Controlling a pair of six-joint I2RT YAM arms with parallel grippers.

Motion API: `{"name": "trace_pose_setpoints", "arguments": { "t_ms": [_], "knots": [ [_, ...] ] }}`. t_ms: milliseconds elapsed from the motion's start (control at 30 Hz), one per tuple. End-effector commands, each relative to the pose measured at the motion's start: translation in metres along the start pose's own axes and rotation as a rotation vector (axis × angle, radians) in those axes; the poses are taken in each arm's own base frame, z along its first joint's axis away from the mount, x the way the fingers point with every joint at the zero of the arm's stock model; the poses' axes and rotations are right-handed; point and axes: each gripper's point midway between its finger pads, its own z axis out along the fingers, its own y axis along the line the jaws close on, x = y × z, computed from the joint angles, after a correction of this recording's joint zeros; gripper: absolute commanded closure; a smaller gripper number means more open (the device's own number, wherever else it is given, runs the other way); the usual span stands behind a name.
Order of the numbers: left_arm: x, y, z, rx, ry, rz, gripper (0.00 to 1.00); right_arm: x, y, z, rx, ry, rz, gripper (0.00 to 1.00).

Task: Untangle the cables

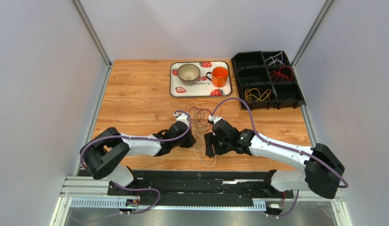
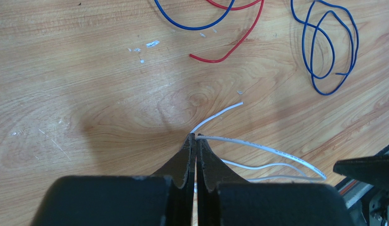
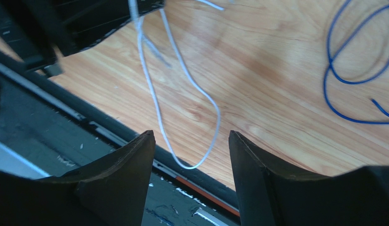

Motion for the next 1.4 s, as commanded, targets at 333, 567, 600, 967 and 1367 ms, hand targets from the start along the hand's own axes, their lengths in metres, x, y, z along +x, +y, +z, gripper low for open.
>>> {"name": "trace_pose_setpoints", "arguments": {
  "t_ms": [333, 567, 600, 967, 1367],
  "knots": [
    [-0.013, -0.010, 0.006, 0.013, -0.054, 0.019, 1.00, 0.008, -0.012, 0.012, 0.131, 0.013, 0.200, 0.44],
    [-0.012, -0.010, 0.006, 0.013, -0.054, 0.022, 1.00, 0.014, -0.014, 0.020, 0.155, 0.038, 0.196, 0.51],
    [-0.012, -0.010, 0.006, 0.013, -0.054, 0.022, 1.00, 0.015, -0.014, 0.021, 0.155, 0.042, 0.198, 0.53],
    [-0.012, -0.009, 0.006, 0.012, -0.056, 0.026, 1.00, 0.018, -0.009, 0.022, 0.124, 0.056, 0.196, 0.80],
    [-0.012, -0.011, 0.005, 0.014, -0.060, 0.032, 1.00, 0.024, -0.009, 0.022, 0.122, 0.074, 0.186, 0.78]
  ]
}}
